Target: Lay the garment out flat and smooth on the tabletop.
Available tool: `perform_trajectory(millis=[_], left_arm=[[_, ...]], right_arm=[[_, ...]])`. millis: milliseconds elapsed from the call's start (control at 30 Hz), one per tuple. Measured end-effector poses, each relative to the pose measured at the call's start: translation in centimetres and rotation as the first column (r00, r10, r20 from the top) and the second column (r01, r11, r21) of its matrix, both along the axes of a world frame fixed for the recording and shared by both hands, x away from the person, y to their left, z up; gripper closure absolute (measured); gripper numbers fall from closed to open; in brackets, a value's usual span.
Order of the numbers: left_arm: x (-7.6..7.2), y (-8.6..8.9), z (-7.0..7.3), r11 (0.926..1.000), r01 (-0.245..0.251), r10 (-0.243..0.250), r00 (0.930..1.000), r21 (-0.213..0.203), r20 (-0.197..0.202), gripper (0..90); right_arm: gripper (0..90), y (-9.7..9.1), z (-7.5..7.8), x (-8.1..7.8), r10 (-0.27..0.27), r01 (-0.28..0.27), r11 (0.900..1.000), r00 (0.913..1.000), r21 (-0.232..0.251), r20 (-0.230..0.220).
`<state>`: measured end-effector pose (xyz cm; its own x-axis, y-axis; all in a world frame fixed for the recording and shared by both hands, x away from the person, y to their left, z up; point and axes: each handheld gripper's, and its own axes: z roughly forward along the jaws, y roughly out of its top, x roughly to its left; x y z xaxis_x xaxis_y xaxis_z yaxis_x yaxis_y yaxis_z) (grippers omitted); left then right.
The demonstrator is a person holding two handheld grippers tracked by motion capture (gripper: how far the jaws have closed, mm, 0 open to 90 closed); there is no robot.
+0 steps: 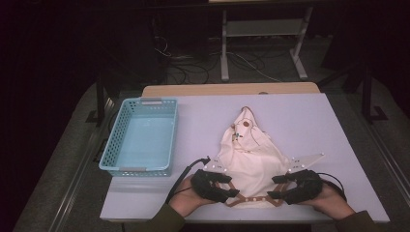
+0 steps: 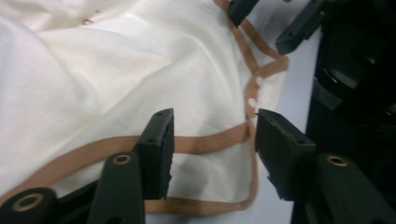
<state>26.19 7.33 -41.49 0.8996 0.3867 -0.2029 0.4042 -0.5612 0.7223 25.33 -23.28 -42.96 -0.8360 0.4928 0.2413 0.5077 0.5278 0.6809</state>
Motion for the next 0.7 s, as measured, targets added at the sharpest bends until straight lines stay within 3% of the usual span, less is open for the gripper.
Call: perform_trajectory(millis=[400,700], left_arm=[[1.9,0.3,0.7,0.9961,-0.084,0.085,0.9962,-0.025,0.021,29.5],[3.5,0.2,0.8,0.9911,-0.133,0.133,0.9897,-0.014,0.052,20.5]], right_arm=[[28.3,-0.1,-0.4,0.3,-0.048,0.048,0.9988,0.9984,-0.001,0.031],[25.3,-0.2,-0.7,0.3,-0.067,0.067,0.9977,0.9970,0.000,0.038]])
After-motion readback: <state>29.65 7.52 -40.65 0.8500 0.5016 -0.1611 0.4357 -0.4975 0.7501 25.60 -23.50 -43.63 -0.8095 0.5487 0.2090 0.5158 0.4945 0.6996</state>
